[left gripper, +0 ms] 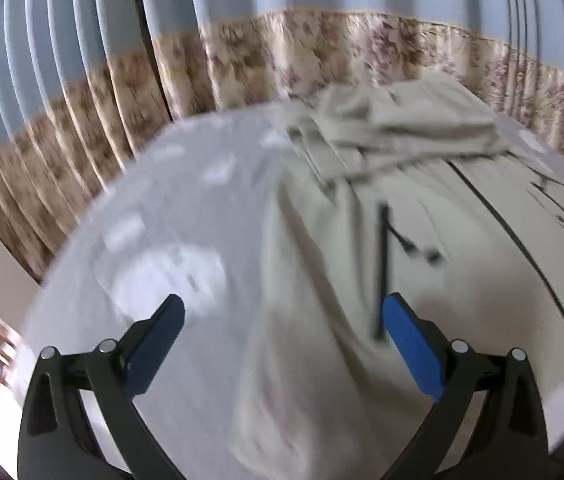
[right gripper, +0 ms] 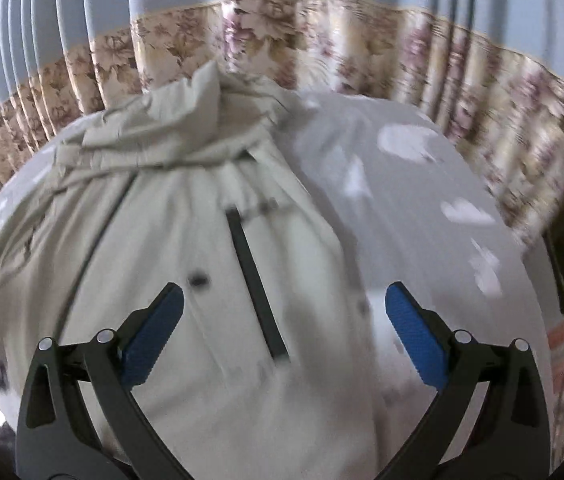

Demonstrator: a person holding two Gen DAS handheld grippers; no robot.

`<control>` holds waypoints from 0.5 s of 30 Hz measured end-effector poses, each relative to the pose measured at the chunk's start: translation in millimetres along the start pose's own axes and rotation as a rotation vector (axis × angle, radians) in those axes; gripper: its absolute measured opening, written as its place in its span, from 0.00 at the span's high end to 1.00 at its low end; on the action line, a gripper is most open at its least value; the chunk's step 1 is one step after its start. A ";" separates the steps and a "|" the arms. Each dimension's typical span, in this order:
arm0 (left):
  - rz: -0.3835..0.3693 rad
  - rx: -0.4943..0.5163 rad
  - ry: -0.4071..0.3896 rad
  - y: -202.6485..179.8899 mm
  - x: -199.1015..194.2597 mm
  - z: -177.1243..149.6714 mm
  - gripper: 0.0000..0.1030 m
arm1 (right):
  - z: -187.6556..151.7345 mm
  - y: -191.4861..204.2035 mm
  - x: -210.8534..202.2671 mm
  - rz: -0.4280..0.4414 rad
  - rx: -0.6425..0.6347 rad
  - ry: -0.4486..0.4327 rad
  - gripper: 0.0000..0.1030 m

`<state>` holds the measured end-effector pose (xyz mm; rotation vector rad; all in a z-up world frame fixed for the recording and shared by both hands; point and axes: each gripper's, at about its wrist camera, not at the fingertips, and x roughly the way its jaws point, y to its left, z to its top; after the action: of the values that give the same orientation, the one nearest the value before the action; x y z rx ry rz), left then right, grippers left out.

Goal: Fold large clothes

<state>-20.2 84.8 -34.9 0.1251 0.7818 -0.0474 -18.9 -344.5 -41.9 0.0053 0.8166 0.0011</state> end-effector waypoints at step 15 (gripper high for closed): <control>0.077 -0.113 0.096 3.9 6.7 -27.6 0.03 | -57.2 -17.0 -6.0 -0.014 0.104 0.069 0.03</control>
<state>-34.4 92.2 -58.6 0.0508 0.8734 0.0760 -64.7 -361.3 -76.7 0.0979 0.8853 -0.0546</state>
